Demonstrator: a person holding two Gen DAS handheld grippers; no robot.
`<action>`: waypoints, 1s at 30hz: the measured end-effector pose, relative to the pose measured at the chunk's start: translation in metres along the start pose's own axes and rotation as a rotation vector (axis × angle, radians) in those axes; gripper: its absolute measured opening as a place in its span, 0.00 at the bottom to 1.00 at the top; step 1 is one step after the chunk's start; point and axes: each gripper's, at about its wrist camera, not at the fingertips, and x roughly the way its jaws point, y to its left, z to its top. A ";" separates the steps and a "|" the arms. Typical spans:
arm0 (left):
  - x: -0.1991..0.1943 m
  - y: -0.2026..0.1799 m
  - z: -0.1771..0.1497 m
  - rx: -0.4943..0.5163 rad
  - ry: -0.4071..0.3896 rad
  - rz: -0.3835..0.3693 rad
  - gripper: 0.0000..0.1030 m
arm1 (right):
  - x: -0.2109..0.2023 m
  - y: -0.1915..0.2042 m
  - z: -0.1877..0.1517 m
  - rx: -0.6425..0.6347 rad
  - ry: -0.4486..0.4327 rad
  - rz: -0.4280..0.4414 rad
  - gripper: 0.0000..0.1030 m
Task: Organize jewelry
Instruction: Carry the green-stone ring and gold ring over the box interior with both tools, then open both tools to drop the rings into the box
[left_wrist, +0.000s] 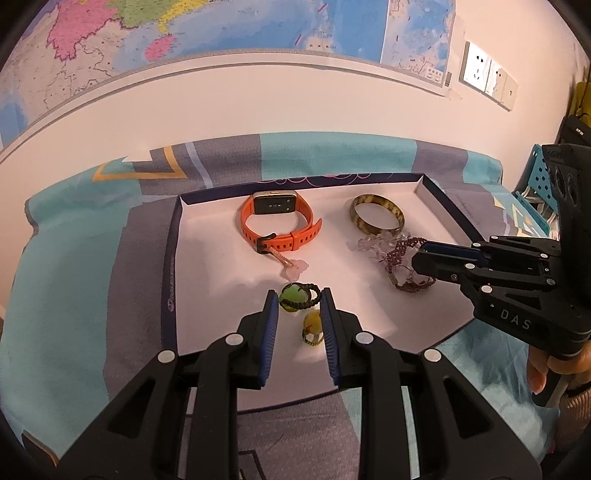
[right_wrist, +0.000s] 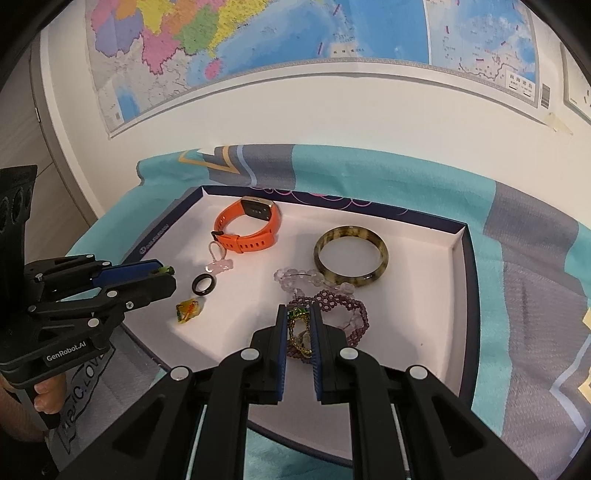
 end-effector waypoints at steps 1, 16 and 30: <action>0.001 0.000 0.001 0.000 0.003 -0.002 0.23 | 0.001 0.000 0.000 0.001 0.002 -0.002 0.10; 0.014 -0.005 -0.002 0.002 0.037 -0.012 0.28 | 0.009 0.000 -0.003 -0.001 0.027 -0.022 0.16; -0.046 -0.010 -0.021 0.038 -0.101 0.047 0.77 | -0.039 0.011 -0.019 0.015 -0.072 -0.015 0.61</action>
